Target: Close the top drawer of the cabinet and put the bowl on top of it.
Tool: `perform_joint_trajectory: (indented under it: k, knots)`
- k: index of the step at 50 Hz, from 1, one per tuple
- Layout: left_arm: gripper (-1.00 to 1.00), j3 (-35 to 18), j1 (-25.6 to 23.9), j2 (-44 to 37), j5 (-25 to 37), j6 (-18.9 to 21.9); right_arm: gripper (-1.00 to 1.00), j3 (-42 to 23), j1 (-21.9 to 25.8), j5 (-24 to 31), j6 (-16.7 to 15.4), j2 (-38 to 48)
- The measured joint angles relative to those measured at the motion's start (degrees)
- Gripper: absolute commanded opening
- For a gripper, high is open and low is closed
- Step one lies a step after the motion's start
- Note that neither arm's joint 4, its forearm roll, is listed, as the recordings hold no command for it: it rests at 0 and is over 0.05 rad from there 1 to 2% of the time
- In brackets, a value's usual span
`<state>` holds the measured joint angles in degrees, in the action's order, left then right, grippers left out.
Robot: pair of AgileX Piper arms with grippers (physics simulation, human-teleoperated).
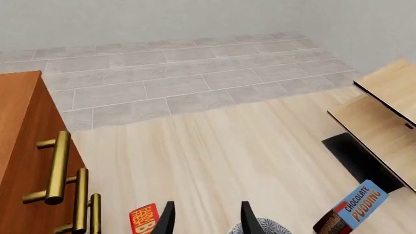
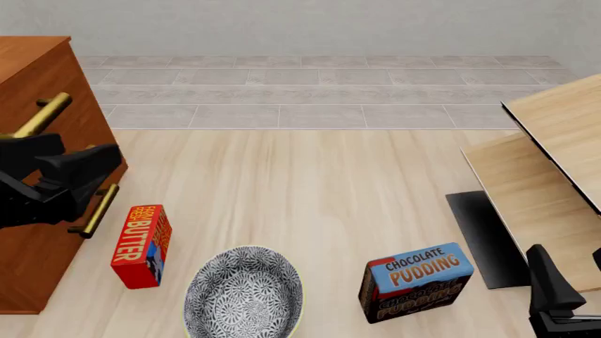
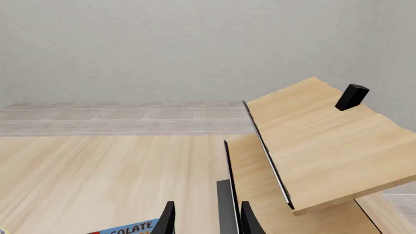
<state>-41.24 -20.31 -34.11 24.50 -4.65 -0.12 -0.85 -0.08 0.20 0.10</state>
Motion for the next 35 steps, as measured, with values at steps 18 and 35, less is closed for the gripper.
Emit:
perform_joint_trajectory:
  k: [18, 35]
  knots:
    - [1.00, 2.1, -3.0, -3.8, 6.7, -6.4, 1.00, 0.0, -0.1, -0.1, 0.3, 0.1]
    - [1.00, 8.8, -4.3, -5.6, 5.2, -11.3, 1.00, 0.0, -0.1, -0.2, 0.6, 0.1]
